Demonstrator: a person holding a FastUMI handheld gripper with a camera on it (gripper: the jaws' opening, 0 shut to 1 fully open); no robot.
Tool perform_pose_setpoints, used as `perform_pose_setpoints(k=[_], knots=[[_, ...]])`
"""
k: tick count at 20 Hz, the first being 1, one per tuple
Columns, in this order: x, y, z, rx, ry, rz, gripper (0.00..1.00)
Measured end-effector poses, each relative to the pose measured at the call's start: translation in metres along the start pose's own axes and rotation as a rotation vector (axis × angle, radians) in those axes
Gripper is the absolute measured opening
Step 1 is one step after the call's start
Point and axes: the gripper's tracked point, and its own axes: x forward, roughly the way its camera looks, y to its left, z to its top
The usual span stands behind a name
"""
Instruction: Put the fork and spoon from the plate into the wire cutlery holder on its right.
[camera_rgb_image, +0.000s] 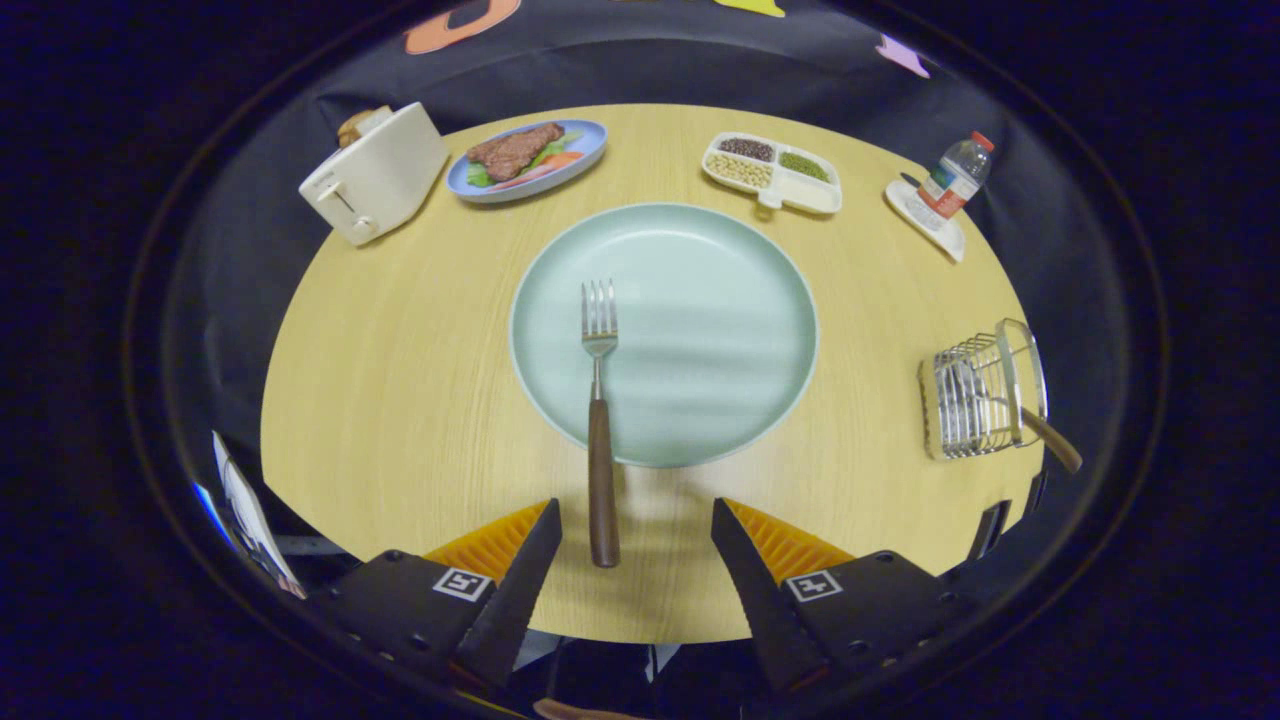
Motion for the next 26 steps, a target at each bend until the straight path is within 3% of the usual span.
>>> perform_pose_setpoints(k=[7,12,14,17,26], knots=[[0.024,0.014,0.0,-0.001,0.033,-0.021,0.73],[0.031,0.009,-0.01,0.059,0.08,-0.059,0.24],[0.033,0.011,-0.009,0.049,0.078,-0.05,0.11],[0.025,0.015,-0.004,0.004,0.034,-0.048,0.06],[-0.008,0.017,0.0,-0.039,-0.039,-0.015,0.06]])
